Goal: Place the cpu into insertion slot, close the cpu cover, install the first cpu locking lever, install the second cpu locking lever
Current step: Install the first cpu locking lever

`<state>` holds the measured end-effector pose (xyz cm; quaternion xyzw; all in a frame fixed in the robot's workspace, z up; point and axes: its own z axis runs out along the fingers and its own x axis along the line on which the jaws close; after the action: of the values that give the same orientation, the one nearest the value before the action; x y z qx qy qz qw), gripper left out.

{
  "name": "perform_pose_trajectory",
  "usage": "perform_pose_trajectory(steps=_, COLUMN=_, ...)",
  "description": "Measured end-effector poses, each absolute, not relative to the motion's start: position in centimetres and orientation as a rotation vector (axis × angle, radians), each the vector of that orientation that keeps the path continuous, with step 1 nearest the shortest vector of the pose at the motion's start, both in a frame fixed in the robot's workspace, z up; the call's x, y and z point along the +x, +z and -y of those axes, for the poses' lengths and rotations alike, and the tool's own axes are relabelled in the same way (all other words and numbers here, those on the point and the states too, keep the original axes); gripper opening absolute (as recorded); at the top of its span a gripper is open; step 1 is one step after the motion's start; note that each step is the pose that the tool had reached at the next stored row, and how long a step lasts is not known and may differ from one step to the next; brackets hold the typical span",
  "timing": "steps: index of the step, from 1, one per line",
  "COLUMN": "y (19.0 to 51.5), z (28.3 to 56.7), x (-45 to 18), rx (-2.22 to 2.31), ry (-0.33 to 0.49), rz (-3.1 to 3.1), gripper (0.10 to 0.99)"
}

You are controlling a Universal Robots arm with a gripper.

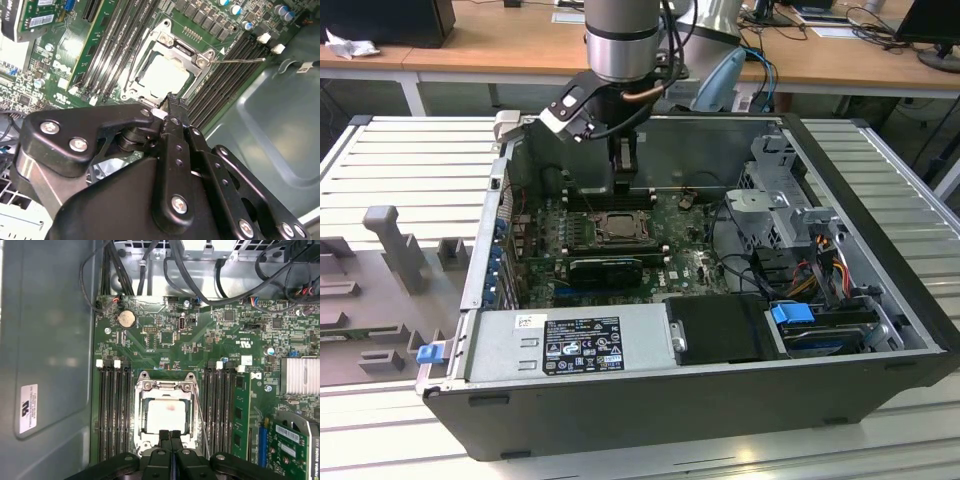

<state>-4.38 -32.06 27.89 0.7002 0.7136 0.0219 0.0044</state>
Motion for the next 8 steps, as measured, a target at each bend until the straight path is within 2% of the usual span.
perform_pose_trajectory(steps=8, y=28.61, z=32.05, x=-4.38, rx=2.129, ry=0.069, rz=-2.299, gripper=0.106)
